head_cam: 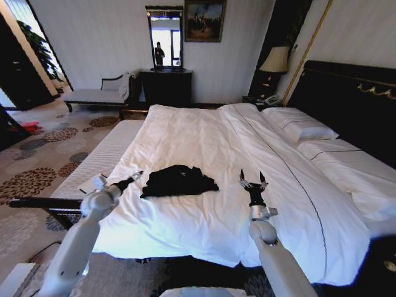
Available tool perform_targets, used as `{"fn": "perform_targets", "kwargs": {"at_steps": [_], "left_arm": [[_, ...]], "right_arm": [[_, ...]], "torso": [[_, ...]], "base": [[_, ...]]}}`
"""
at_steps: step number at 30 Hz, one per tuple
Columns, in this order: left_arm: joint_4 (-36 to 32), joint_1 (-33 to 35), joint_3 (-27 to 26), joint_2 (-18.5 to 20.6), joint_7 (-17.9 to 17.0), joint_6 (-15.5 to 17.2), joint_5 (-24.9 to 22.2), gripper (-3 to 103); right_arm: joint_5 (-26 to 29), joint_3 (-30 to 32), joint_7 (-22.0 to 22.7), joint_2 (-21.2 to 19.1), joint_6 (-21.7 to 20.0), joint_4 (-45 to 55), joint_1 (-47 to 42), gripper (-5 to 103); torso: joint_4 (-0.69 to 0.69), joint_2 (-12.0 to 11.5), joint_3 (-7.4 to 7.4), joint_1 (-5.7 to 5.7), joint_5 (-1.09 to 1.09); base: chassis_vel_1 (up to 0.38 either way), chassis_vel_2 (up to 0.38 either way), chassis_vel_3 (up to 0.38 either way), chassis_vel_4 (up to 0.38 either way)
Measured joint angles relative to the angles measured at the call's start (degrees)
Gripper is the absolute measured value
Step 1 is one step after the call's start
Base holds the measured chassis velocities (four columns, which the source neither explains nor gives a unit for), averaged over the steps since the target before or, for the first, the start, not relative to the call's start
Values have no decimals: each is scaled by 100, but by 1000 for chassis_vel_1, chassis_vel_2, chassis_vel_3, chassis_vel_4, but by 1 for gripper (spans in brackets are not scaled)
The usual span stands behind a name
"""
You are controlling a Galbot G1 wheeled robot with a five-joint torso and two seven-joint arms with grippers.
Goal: Fold the clothes on the bed.
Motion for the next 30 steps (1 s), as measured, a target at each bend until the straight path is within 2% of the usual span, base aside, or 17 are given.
{"fn": "perform_targets", "kwargs": {"at_steps": [6, 11, 17, 23, 25, 28, 30], "left_arm": [[514, -627, 410, -136, -128, 123, -263, 100], [767, -777, 619, -245, -127, 272, -280, 100], [940, -800, 642, -363, -108, 354, -286, 100], [1182, -845, 538, -561, -19, 298, -219, 100], [1220, -845, 520, -603, 22, 263, -173, 103], [1282, -844, 499, -669, 85, 184, -92, 97], [1319, -844, 479, -716, 163, 133, -47, 88]], "right_arm": [[-52, 118, 2, 7, 5, 57, -155, 100], [-59, 164, 2, 14, 15, 131, -243, 100], [-60, 184, 15, 2, 15, 190, -253, 100], [-120, 174, 30, 31, 15, 180, -268, 100], [-133, 164, 33, 38, 15, 170, -268, 100], [-153, 151, 36, 42, 14, 165, -268, 100], [-167, 147, 40, 50, 12, 151, -264, 100]], "torso": [[0, 0, 0, 0, 0], [0, 0, 0, -1, -1], [1, 0, 0, -1, -1], [0, 1, -1, -1, -1], [1, 1, -1, -1, -1], [0, 0, -1, -1, -1], [0, 1, -1, -1, -1]], "base": [[0, 0, 0, 0], [0, 0, 0, 0], [0, 0, 0, 0], [0, 0, 0, 0], [0, 0, 0, 0], [0, 0, 0, 0], [0, 0, 0, 0]]}}
